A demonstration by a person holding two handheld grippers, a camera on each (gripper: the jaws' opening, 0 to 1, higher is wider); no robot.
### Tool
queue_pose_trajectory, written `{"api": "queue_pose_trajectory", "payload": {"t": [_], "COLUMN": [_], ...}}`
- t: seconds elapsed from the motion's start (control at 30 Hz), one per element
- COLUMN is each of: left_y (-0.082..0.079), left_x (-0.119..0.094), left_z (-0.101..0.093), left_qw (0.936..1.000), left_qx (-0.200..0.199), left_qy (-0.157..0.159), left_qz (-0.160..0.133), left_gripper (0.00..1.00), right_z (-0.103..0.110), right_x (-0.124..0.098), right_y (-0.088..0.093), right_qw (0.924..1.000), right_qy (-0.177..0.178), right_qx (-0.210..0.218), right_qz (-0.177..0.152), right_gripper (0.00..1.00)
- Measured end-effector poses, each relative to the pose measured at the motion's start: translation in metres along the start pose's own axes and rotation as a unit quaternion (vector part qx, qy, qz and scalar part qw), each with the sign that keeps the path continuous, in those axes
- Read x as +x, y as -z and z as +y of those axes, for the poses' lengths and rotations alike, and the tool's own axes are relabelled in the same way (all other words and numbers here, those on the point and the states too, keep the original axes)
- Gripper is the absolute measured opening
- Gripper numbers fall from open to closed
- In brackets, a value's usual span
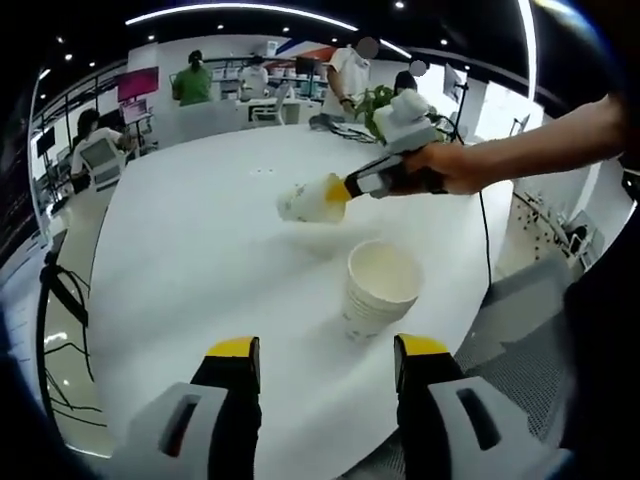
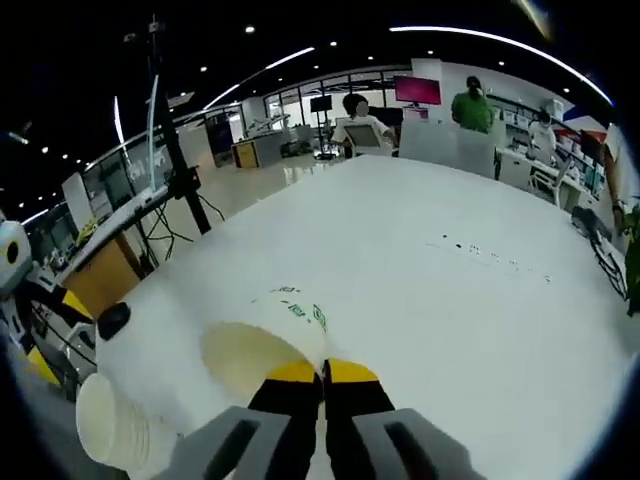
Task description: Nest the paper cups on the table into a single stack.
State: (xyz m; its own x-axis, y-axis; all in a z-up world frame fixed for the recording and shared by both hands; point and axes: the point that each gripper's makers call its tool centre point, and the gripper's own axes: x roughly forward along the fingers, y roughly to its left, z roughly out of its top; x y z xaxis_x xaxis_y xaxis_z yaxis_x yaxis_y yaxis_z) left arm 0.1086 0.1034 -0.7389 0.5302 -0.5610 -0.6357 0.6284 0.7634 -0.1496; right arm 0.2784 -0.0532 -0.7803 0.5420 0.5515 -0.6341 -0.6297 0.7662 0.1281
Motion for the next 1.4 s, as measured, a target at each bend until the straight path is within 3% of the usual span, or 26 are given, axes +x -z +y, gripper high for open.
{"api": "queue_pose_trajectory", "payload": {"t": [0.8, 1.4], "left_y": [-0.010, -0.011], "left_x": [0.005, 0.007], "left_z": [-0.011, -0.021], "left_qw": [0.9998, 0.9994], "left_qx": [0.018, 0.031], "left_qy": [0.011, 0.017], "left_qz": [-0.002, 0.002], "left_gripper": [0.52, 0.52], "right_z": [-0.001, 0.013], "right_x": [-0.046, -0.076], "right_y": [-0.017, -0.025], "right_qw": [0.9983, 0.9890], "right_qy": [-0.006, -0.028], "right_qx": [-0.056, -0.136], "right_qz": [0.014, 0.051], "right_gripper": [0.00, 0.00]}}
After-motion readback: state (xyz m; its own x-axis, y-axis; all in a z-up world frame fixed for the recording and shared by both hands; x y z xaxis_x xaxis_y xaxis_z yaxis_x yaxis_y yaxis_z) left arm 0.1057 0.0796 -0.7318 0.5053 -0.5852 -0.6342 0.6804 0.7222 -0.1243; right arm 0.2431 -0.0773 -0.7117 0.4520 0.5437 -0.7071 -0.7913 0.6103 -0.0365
